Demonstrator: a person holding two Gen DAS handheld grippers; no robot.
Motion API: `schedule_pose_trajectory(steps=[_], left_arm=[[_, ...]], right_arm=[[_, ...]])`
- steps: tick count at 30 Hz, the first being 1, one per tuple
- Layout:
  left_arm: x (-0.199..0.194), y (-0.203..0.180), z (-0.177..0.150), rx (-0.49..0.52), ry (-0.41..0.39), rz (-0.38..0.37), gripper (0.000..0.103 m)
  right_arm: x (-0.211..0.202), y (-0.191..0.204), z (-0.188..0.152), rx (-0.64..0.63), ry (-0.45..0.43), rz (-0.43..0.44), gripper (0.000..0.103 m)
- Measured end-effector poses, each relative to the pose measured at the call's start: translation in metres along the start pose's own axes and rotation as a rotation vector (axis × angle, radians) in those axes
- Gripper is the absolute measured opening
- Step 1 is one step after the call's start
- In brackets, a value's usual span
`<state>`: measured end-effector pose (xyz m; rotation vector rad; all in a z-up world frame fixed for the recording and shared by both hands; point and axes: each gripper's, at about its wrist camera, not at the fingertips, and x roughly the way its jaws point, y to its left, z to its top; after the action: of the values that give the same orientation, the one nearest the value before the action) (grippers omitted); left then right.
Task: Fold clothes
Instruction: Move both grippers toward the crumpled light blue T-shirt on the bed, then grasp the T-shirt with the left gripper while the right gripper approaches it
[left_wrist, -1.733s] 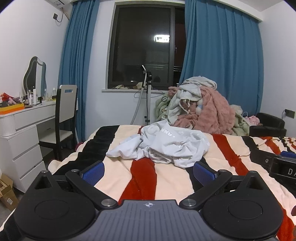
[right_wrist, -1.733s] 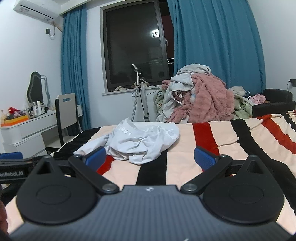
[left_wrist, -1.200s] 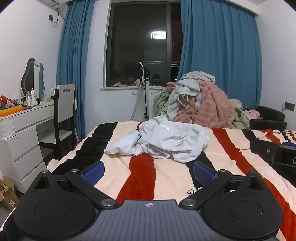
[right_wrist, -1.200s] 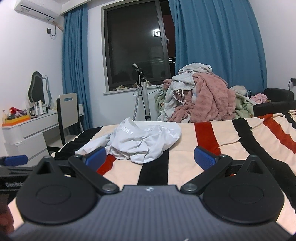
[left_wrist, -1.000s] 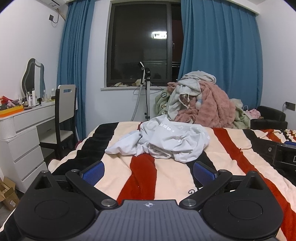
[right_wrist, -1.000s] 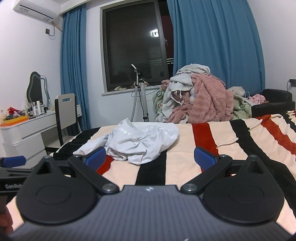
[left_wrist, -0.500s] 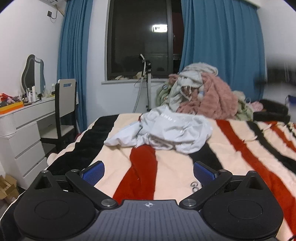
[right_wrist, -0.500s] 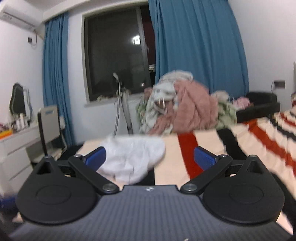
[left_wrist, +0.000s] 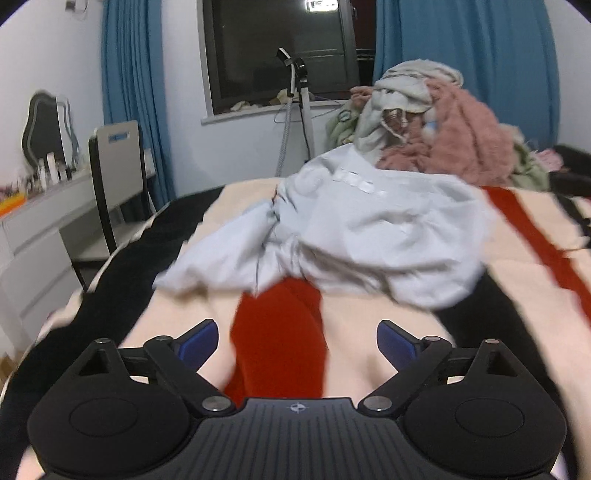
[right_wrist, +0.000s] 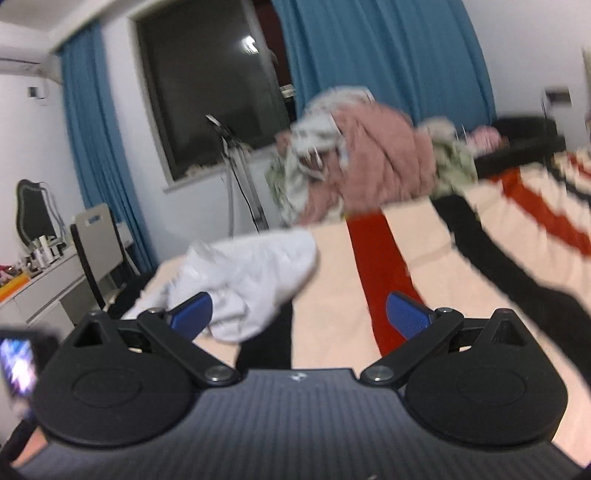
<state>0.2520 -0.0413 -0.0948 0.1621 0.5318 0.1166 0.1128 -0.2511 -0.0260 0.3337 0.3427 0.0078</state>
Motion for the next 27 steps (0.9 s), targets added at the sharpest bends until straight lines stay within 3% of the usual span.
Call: schedule_pose_trajectory(steps=[3,6,7,8,9,14,19,27], left_arm=[[0.055,-0.006,0.01,0.07,0.041,0.049,0.08],[0.093,-0.003,0.02,0.091,0.049,0.063,0.059],[0.096,0.002,0.023,0.073,0.032,0.058,0.038],[0.098,0.008,0.025,0.05,0.011,0.054,0.01],[0.1,0.014,0.028,0.028,-0.01,0.049,0.006],[0.053,0.044,0.034,-0.075,-0.167,-0.015,0.004],[-0.05,0.065,0.025,-0.115,-0.336,-0.083,0.004],[-0.198,0.1,-0.008,-0.182,-0.465,-0.175,0.004]], right_arm=[[0.022,-0.007,-0.011,0.054,0.054,0.014,0.103],[0.046,-0.01,-0.017,0.076,0.086,0.033,0.103],[0.053,-0.009,-0.02,0.078,0.088,0.041,0.103],[0.059,-0.008,-0.022,0.078,0.09,0.049,0.103],[0.064,-0.007,-0.024,0.07,0.088,0.052,0.103],[0.079,0.007,-0.034,-0.003,0.045,0.045,0.103],[0.068,0.018,-0.035,-0.05,-0.011,0.086,0.103],[0.011,0.026,-0.026,-0.063,-0.06,0.137,0.103]])
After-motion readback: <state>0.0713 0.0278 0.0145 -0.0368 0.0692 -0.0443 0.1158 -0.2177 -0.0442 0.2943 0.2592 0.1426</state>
